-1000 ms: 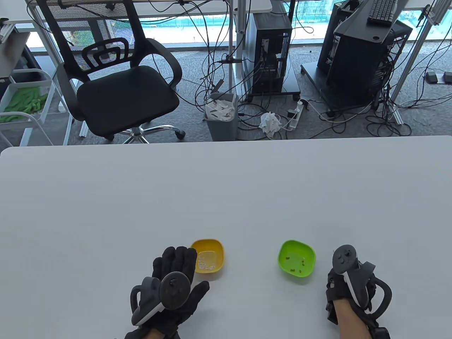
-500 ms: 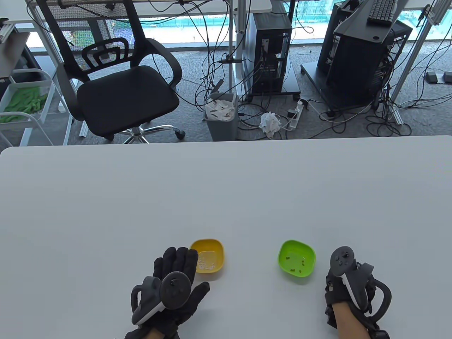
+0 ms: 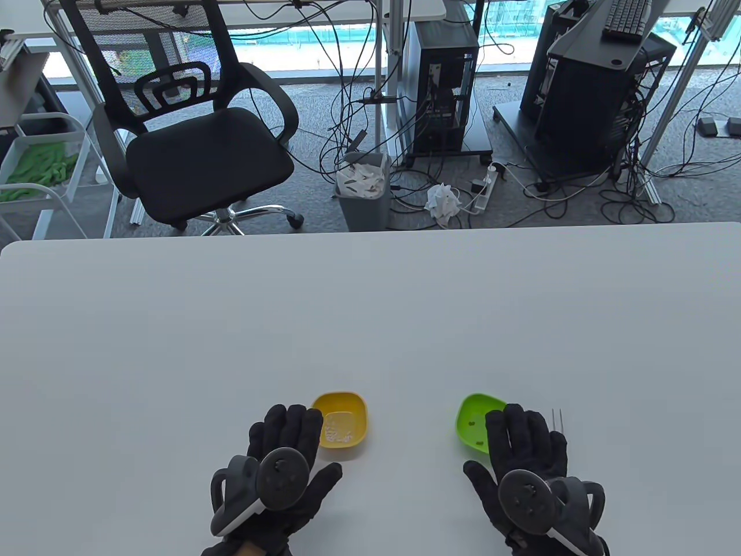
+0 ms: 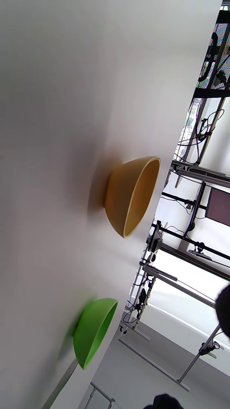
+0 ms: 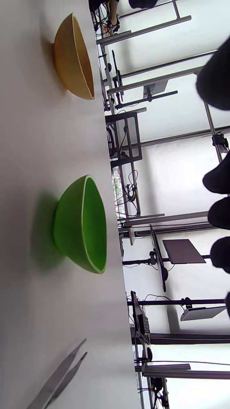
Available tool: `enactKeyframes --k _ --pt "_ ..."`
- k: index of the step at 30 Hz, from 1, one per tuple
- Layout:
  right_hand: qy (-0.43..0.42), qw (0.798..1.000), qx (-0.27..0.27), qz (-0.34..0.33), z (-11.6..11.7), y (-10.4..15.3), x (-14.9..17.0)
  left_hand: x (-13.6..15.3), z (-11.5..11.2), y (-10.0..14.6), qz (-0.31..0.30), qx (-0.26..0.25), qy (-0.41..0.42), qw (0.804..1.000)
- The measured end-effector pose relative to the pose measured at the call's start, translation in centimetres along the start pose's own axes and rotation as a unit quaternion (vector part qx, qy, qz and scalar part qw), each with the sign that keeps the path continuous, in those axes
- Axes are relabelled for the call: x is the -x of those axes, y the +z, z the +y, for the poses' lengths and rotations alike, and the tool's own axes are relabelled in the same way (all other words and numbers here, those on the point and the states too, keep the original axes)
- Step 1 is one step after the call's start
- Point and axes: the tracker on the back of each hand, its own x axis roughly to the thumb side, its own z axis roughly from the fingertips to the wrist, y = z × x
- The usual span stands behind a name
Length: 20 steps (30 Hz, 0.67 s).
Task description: Pick mung beans with tweezers into small dish
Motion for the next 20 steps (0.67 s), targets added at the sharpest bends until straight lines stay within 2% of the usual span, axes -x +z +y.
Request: enactKeyframes --k 6,20 --pt "-0.011 0.999 -0.006 -0.041 0.63 0.02 -0.49 -0.02 0.01 0.07 -0.004 -0.003 -0.002 1.0" --pt "-0.017 0.999 -0.015 -0.042 0.86 0.01 -0.77 -0.39 -0.24 0.05 -0.01 0.002 -0.013 1.0"
